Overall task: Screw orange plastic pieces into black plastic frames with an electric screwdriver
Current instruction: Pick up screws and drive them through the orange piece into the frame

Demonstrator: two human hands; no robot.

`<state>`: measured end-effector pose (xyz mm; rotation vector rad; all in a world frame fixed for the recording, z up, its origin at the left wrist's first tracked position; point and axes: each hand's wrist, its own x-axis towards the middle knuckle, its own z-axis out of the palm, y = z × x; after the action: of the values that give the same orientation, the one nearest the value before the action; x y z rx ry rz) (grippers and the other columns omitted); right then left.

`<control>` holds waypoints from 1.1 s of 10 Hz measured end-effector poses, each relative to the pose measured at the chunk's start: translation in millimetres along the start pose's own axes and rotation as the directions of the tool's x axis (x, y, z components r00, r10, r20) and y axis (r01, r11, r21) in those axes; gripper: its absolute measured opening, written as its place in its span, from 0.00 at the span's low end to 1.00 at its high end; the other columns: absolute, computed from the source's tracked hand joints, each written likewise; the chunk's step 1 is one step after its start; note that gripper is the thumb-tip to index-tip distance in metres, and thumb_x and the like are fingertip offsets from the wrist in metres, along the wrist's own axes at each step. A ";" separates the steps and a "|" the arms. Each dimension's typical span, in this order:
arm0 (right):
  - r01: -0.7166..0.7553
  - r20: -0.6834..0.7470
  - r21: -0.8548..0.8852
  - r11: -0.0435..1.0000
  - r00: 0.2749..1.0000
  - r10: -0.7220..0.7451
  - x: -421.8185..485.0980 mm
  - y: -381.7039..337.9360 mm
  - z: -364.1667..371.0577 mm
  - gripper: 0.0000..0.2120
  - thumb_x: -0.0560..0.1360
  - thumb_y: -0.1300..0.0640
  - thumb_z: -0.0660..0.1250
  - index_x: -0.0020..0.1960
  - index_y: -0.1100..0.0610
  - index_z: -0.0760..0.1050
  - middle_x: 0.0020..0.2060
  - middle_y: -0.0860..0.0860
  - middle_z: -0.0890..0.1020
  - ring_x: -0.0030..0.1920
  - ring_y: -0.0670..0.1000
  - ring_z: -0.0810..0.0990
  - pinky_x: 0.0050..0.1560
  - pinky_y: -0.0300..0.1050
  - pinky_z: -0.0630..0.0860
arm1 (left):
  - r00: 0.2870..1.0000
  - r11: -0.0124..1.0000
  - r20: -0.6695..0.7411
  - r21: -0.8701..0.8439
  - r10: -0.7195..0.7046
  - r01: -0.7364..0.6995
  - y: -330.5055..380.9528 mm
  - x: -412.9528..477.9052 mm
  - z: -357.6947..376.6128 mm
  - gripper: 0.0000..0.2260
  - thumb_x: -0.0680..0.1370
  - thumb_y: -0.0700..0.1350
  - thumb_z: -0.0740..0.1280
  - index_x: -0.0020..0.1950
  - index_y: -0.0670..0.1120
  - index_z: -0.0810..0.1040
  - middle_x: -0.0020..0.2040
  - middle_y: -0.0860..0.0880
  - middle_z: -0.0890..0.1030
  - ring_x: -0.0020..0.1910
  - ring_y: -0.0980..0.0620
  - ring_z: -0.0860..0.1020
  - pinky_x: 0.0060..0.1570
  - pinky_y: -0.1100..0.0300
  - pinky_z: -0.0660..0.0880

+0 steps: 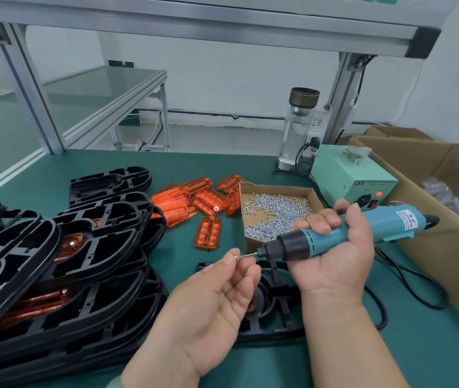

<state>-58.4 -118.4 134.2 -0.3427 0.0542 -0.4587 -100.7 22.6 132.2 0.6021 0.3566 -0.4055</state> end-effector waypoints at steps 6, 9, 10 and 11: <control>0.004 0.001 -0.012 1.000 1.000 -0.004 0.6 -1.0 -0.1 0.03 0.70 0.53 0.65 0.43 0.52 0.72 0.27 0.43 0.70 0.23 0.43 0.69 0.32 0.37 0.71 | 0.998 0.996 -0.002 -0.054 -0.070 0.069 -2.9 -0.6 1.3 0.11 0.65 0.37 0.67 0.46 0.36 0.79 0.38 0.40 0.83 0.33 0.48 0.83 0.28 0.64 0.78; 0.016 0.007 -0.031 0.999 1.000 -0.016 0.7 -0.3 -0.2 0.02 0.73 0.54 0.64 0.43 0.52 0.72 0.26 0.44 0.70 0.23 0.43 0.69 0.32 0.36 0.72 | 0.999 0.997 -0.015 -0.057 -0.049 0.048 -4.5 0.2 2.5 0.10 0.65 0.38 0.68 0.44 0.36 0.79 0.37 0.40 0.83 0.32 0.48 0.82 0.28 0.64 0.79; 0.024 0.015 -0.038 0.999 1.000 -0.023 0.3 -0.2 0.0 0.03 0.71 0.54 0.65 0.43 0.52 0.72 0.26 0.43 0.70 0.23 0.43 0.69 0.33 0.36 0.72 | 0.999 0.999 -0.027 -0.044 -0.027 0.026 -5.8 0.2 4.1 0.10 0.64 0.38 0.68 0.43 0.36 0.79 0.37 0.40 0.83 0.31 0.49 0.82 0.28 0.64 0.79; 0.029 0.014 -0.041 0.999 1.000 -0.028 -0.1 -0.6 -0.2 0.02 0.72 0.54 0.65 0.43 0.52 0.73 0.27 0.43 0.70 0.24 0.43 0.69 0.33 0.36 0.72 | 0.999 0.999 -0.035 -0.036 -0.008 0.007 -6.8 -0.2 4.4 0.11 0.64 0.38 0.68 0.45 0.36 0.79 0.37 0.40 0.83 0.31 0.49 0.82 0.29 0.64 0.79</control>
<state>-58.8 -119.0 134.2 -0.3870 0.0459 -0.4842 -103.2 14.9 132.5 0.5739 0.3992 -0.3950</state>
